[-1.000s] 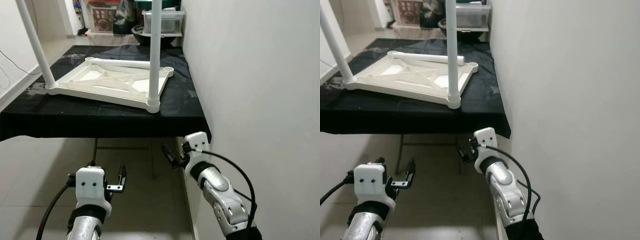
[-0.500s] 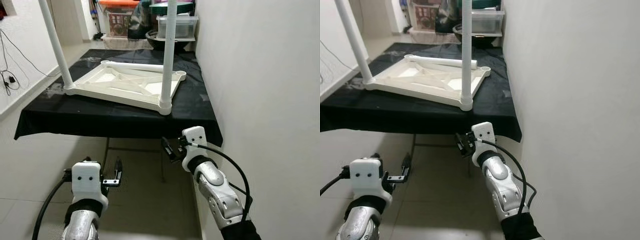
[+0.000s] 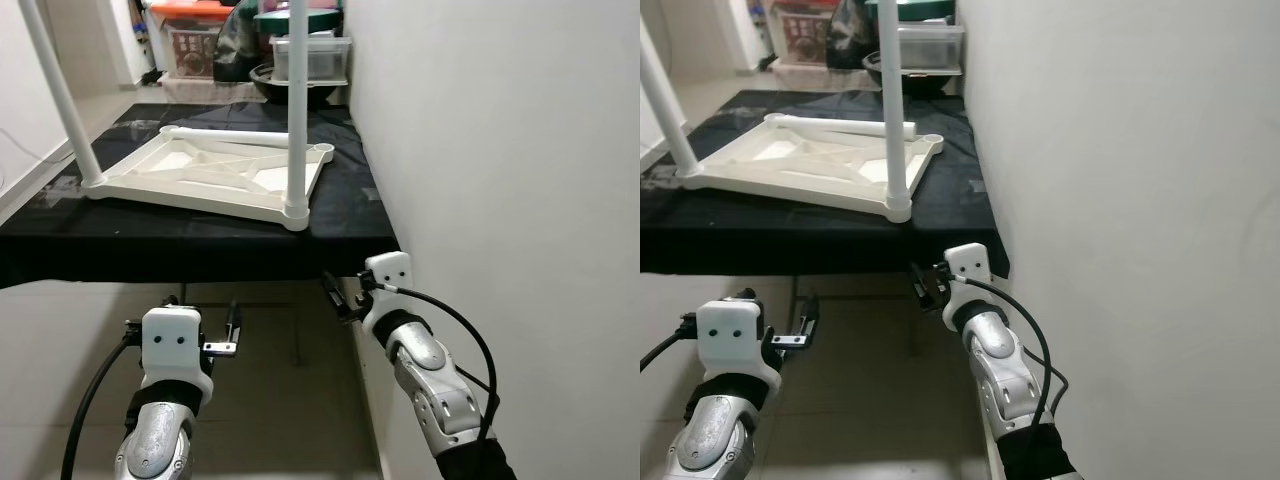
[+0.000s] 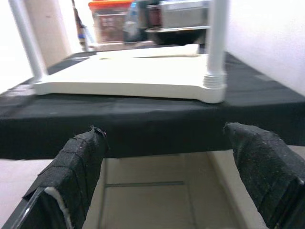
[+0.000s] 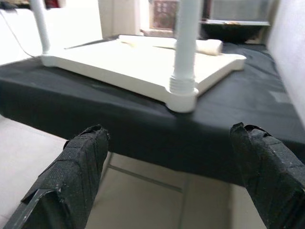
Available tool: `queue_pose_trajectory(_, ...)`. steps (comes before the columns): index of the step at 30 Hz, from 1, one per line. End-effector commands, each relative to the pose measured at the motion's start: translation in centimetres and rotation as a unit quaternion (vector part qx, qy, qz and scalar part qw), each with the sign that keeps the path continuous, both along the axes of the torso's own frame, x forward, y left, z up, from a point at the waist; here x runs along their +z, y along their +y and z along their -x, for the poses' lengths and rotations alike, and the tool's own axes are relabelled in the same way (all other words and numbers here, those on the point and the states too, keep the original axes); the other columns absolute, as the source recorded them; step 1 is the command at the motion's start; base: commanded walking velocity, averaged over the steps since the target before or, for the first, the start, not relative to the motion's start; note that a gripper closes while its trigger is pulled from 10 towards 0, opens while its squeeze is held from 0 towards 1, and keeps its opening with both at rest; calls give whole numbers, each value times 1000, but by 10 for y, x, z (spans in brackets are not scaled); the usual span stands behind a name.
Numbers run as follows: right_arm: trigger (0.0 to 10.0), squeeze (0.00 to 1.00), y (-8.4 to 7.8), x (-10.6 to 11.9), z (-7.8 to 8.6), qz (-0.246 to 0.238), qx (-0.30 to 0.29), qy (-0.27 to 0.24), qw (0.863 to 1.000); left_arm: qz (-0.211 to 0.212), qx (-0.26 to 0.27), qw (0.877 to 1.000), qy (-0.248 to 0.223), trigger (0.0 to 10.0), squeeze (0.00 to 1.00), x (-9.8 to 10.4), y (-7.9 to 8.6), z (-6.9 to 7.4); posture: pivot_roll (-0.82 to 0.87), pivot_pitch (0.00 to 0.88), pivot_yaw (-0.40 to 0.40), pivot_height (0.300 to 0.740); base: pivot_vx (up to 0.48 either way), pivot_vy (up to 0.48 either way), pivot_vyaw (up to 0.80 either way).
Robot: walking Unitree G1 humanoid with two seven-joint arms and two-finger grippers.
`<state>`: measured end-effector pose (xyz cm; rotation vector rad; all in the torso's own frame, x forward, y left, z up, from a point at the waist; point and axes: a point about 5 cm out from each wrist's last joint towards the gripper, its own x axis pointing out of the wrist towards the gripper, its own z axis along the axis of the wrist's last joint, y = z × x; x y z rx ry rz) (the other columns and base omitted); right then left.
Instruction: Building children table
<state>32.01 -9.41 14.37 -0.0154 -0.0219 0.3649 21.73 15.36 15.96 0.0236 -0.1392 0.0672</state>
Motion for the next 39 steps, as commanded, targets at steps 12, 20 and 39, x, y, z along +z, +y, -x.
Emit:
queue_pose_trajectory(12, 10000, 0, 0, 0, -2, -3, -4, -7, 1000, -10, 4, 1000, 2, 10000, 0, -3, 3, -1, -14, 0, -18, 740, 200, 0, 0)
queue_pose_trajectory(20, 10000, 0, -4, -1, -3, -7, -19, -2, 1000, -10, 0, 1000, 4, 10000, 0, -3, 3, 0, -8, 0, -19, 740, 290, 0, -320)
queue_pose_trajectory(39, 10000, 0, -4, -2, -4, -6, -27, -3, 1000, -6, 1, 1000, 4, 10000, 0, -3, 3, 0, -3, 0, -19, 740, 310, 0, 0)
